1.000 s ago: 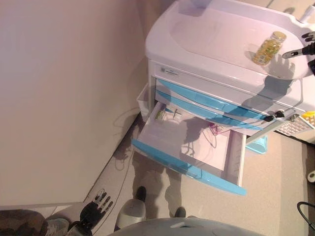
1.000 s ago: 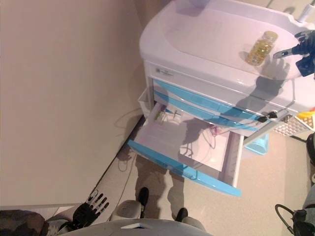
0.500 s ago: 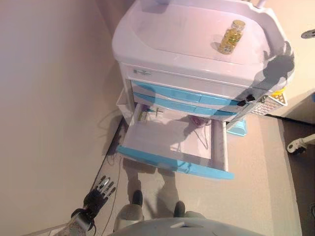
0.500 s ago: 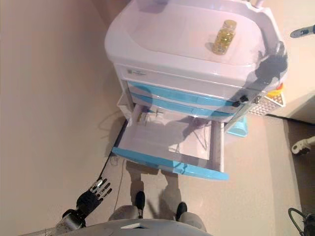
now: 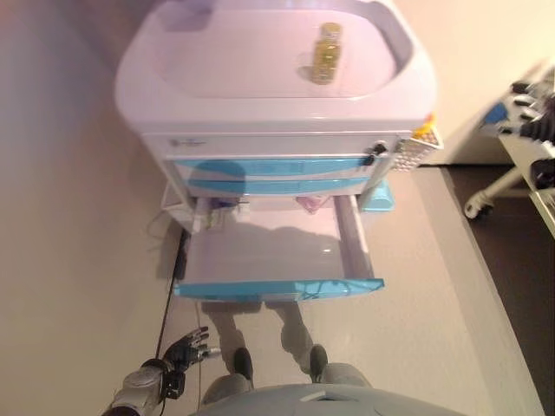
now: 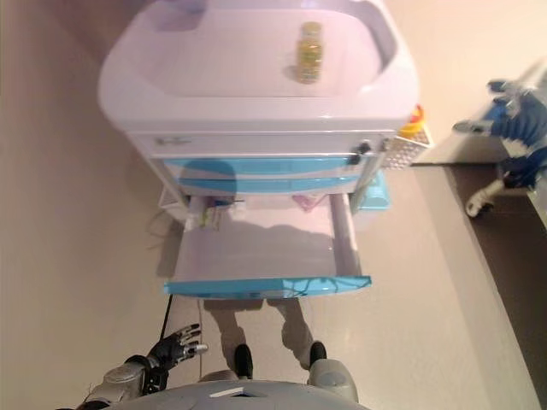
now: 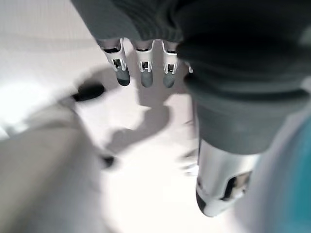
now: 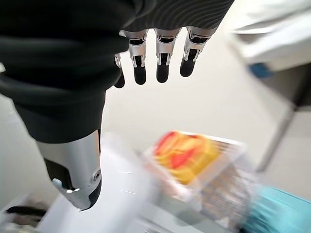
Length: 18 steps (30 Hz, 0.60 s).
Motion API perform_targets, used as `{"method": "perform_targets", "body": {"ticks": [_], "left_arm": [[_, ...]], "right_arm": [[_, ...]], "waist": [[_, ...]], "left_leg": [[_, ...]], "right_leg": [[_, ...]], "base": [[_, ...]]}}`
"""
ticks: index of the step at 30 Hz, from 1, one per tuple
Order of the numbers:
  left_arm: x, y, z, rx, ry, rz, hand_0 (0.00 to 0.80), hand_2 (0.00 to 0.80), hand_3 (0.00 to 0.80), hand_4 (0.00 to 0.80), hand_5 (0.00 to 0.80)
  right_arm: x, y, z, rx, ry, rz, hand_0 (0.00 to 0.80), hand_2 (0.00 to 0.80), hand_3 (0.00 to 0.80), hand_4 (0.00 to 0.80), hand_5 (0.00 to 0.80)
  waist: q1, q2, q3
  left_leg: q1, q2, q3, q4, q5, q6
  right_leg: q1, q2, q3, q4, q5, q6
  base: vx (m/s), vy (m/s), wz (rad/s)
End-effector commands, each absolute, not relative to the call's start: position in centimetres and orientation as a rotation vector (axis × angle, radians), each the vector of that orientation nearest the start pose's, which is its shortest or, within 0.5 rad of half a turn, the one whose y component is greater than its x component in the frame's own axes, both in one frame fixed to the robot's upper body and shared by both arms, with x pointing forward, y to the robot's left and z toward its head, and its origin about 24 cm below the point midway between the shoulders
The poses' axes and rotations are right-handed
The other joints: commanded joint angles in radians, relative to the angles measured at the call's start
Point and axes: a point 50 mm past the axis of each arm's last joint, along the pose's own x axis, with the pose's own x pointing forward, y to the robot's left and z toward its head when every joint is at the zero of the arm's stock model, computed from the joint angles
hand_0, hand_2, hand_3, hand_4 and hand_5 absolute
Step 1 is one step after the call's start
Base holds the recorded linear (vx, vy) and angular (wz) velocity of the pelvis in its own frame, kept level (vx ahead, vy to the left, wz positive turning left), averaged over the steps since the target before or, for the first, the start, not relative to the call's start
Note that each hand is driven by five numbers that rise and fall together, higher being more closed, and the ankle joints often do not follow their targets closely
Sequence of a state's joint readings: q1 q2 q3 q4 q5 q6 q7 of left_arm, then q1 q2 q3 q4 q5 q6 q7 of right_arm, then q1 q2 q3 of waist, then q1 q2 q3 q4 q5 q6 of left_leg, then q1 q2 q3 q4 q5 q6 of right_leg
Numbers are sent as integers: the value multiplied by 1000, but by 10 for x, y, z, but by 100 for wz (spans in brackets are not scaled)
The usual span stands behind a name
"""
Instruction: Open the drawer and pick up the medicine
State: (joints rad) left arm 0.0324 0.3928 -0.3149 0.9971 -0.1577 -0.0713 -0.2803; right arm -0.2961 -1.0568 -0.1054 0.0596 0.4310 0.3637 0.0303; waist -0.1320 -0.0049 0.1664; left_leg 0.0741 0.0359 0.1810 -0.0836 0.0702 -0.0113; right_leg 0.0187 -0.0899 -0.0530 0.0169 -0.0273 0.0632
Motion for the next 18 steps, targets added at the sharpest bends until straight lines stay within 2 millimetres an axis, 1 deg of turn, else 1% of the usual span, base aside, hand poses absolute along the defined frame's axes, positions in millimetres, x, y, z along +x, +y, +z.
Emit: {"method": "perform_targets", "body": {"ticks": [1, 3, 4, 5, 6, 9, 10, 11, 12, 13, 14, 16, 18], "left_arm": [[141, 256, -131, 504, 1031, -319, 0, 0, 0, 0, 0], [150, 253, -129, 581, 1023, -350, 0, 0, 0, 0, 0], [157, 250, -126, 622, 1003, -363, 0, 0, 0, 0, 0], [165, 249, -123, 641, 983, -366, 0, 0, 0, 0, 0], [171, 247, -121, 645, 968, -362, 0, 0, 0, 0, 0], [192, 240, -112, 597, 907, -321, 0, 0, 0, 0, 0], [201, 241, -106, 573, 874, -290, 0, 0, 0, 0, 0], [205, 240, -104, 562, 860, -274, 0, 0, 0, 0, 0], [211, 241, -99, 537, 820, -234, 0, 0, 0, 0, 0], [217, 244, -94, 510, 792, -200, 0, 0, 0, 0, 0], [221, 245, -91, 493, 774, -183, 0, 0, 0, 0, 0], [232, 251, -80, 435, 721, -144, 0, 0, 0, 0, 0], [241, 261, -68, 413, 670, -96, 0, 0, 0, 0, 0]], "right_arm": [[279, -320, 195, -542, -33, -167, 0, 0, 0, 0, 0], [275, -321, 171, -497, 30, -164, 0, 0, 0, 0, 0], [272, -323, 157, -471, 71, -163, 0, 0, 0, 0, 0], [268, -324, 142, -448, 117, -162, 0, 0, 0, 0, 0], [266, -326, 133, -416, 145, -162, 0, 0, 0, 0, 0], [255, -326, 99, -310, 241, -164, 0, 0, 0, 0, 0], [251, -325, 83, -292, 285, -159, 0, 0, 0, 0, 0], [249, -324, 77, -278, 304, -153, 0, 0, 0, 0, 0], [244, -322, 64, -236, 334, -129, 0, 0, 0, 0, 0], [239, -321, 54, -230, 363, -111, 0, 0, 0, 0, 0], [236, -320, 50, -232, 373, -107, 0, 0, 0, 0, 0], [226, -321, 33, -189, 419, -104, 0, 0, 0, 0, 0], [213, -323, 15, -191, 477, -80, 0, 0, 0, 0, 0]], "waist": [[-15, -13, -30], [-33, -7, -27], [-44, -4, -24], [-55, -1, -20], [-62, 1, -16], [-87, 9, 4], [-99, 11, 14], [-103, 12, 20], [-115, 15, 32], [-123, 14, 41], [-127, 14, 46], [-140, 15, 65], [-152, 18, 94]], "left_leg": [[-18, 54, 17, 134, -142, -50], [-14, 55, 29, 138, -146, -49], [-13, 55, 36, 141, -148, -49], [-12, 54, 43, 142, -149, -48], [-10, 54, 49, 142, -150, -47], [-14, 49, 64, 154, -157, -44], [-18, 46, 70, 161, -159, -42], [-21, 46, 74, 164, -160, -42], [-23, 42, 81, 170, -164, -40], [-25, 40, 87, 177, -169, -38], [-27, 38, 91, 180, -170, -38], [-34, 35, 101, 188, -174, -35], [-44, 30, 106, 200, -178, -34]], "right_leg": [[-72, -65, 19, 59, 27, 96], [-75, -63, 31, 60, 28, 100], [-78, -62, 38, 61, 29, 102], [-82, -62, 42, 62, 31, 104], [-84, -62, 44, 61, 34, 106], [-103, -61, 59, 73, 34, 108], [-114, -60, 66, 79, 36, 108], [-120, -61, 69, 82, 37, 109], [-129, -62, 76, 88, 37, 108], [-138, -62, 83, 94, 38, 107], [-143, -62, 87, 97, 38, 106], [-158, -63, 97, 103, 41, 105], [-173, -63, 106, 110, 44, 104]], "base": [[25, 14, -35], [19, -3, -34], [3, -11, -36], [-6, -6, -32], [-16, 3, -22], [-44, 19, -12], [-65, 42, -23], [-65, 66, -26], [-48, 70, -24], [-44, 72, -26], [-42, 63, -29], [-66, 80, -21], [-81, 99, -21]]}}
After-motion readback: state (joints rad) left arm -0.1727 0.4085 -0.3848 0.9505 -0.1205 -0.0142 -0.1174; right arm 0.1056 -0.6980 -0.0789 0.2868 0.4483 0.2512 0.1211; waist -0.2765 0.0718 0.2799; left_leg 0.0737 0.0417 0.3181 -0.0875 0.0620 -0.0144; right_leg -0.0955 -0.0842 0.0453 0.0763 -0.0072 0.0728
